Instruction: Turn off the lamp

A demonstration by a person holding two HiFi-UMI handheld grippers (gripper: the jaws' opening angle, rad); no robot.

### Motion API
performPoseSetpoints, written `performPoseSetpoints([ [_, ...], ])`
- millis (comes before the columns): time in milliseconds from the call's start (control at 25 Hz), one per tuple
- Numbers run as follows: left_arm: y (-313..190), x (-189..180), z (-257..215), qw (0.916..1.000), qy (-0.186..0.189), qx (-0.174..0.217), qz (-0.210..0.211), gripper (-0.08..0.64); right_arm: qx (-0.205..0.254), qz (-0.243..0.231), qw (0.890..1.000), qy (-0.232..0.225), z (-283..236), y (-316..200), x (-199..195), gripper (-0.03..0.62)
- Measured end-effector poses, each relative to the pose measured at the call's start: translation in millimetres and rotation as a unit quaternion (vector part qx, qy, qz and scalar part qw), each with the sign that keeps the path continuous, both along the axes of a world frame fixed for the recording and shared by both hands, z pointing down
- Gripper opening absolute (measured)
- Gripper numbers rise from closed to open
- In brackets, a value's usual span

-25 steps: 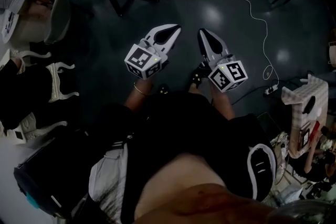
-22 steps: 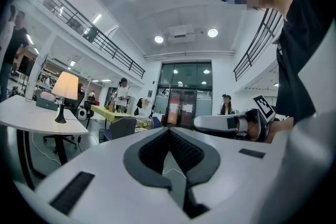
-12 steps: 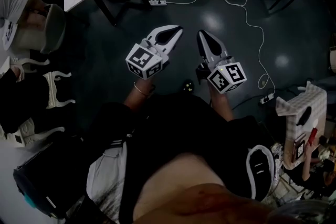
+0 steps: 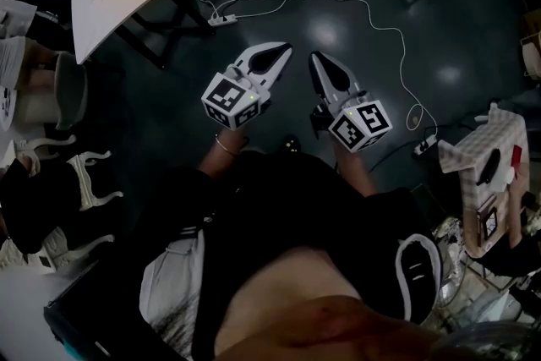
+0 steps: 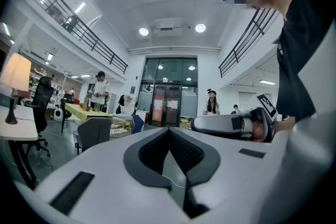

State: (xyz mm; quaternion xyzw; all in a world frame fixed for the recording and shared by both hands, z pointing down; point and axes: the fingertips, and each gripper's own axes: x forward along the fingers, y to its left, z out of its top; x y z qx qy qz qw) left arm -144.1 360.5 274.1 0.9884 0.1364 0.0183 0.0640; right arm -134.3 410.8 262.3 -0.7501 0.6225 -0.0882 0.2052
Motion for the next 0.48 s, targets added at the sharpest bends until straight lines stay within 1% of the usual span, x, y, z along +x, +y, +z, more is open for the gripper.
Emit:
performPoseSetpoints([
  [120,16,17,0,0.9999,0.003,0.013,0.011,0.006,0.004,0.011,1.0,-0.003,1,14,17,0.002],
  [240,26,30,1,0.9997,0.001,0.021,0.011,0.006,0.007,0.019,1.0,-0.008,5,26,32,0.002],
  [480,17,44,3,0.9997,-0.003,0.025,0.002,0.006,0.011,0.023,1.0,-0.007,5,26,45,0.002],
])
